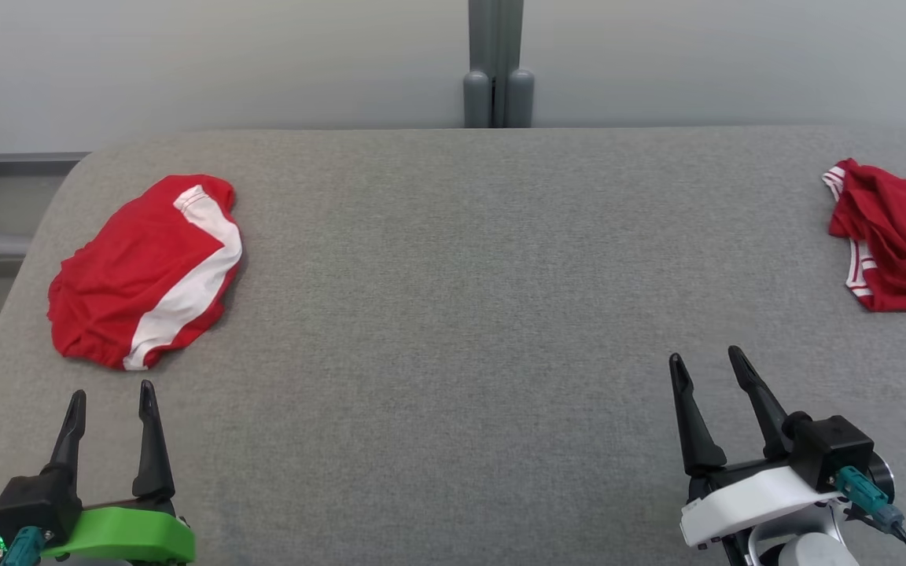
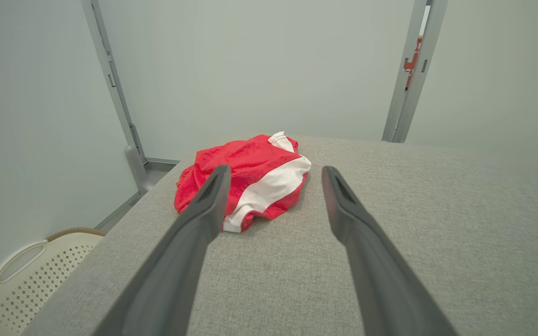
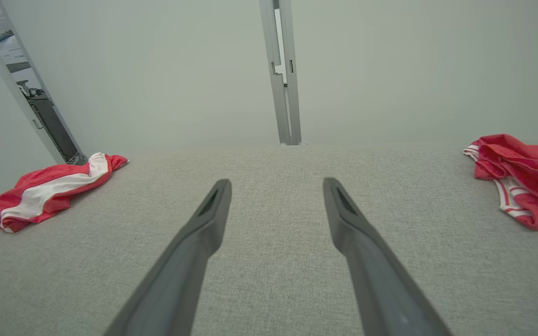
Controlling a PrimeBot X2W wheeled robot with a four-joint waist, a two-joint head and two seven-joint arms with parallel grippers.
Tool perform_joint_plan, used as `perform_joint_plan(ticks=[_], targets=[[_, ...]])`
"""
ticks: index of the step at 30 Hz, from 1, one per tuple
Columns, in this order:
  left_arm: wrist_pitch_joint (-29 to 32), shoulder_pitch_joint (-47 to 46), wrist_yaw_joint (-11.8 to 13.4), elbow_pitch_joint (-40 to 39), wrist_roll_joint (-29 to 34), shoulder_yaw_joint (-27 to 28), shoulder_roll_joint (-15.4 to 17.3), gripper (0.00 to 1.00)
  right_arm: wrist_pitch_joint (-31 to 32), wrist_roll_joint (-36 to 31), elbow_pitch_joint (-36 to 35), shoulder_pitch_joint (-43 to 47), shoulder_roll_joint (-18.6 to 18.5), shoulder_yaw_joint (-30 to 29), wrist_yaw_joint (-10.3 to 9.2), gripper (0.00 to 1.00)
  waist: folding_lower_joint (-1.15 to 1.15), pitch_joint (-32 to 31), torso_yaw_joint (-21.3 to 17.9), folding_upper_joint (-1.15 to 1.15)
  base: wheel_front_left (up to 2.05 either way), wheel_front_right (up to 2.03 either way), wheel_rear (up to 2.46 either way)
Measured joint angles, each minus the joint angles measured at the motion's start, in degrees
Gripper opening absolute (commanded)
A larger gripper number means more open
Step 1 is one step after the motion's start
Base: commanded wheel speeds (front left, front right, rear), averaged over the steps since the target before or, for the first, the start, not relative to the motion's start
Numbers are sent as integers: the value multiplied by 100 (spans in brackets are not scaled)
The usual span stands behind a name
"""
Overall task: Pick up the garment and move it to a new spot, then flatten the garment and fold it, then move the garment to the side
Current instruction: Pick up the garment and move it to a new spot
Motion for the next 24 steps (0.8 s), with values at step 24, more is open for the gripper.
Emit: perform_joint_plan(ticks=[24], targets=[[0, -37, 2, 53, -1, 279, -57, 100, 0, -8, 167, -161, 19, 18, 0, 100, 0, 136, 1596, 0, 0, 0, 0]])
